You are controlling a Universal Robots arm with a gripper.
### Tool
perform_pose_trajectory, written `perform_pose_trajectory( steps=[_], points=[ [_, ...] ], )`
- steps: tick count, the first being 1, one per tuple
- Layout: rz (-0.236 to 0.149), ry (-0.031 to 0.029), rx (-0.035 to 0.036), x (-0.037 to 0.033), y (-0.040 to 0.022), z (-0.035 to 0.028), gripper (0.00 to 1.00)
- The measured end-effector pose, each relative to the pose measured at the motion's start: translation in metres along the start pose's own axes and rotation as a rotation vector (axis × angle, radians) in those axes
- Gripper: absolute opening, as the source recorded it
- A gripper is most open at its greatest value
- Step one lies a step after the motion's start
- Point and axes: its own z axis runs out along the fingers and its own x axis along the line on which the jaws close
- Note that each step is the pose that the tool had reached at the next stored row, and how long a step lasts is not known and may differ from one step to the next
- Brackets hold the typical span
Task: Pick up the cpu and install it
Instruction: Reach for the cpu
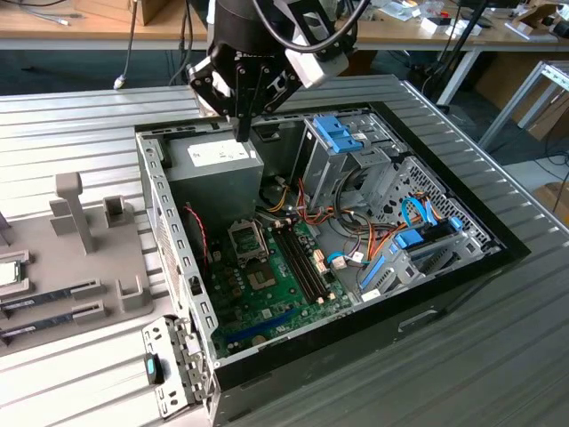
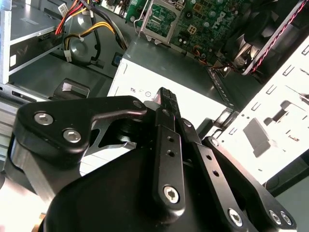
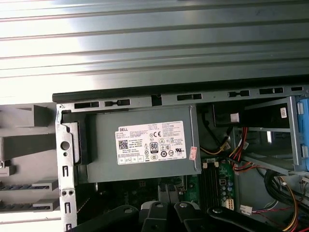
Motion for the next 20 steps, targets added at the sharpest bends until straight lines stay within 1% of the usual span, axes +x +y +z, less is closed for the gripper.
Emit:
perform_pose_trajectory(
  steps=[8,11,20],
  points=[
    [0.0,0.0,0.0,0.0025,-0.0002,-0.0001,0.11],
    [0.0,0.0,0.0,0.0058,-0.0004,-0.0002,0.11],
    [0.0,-0.0001,0.0,0.0081,-0.0006,-0.0002,0.11]
  ],
)
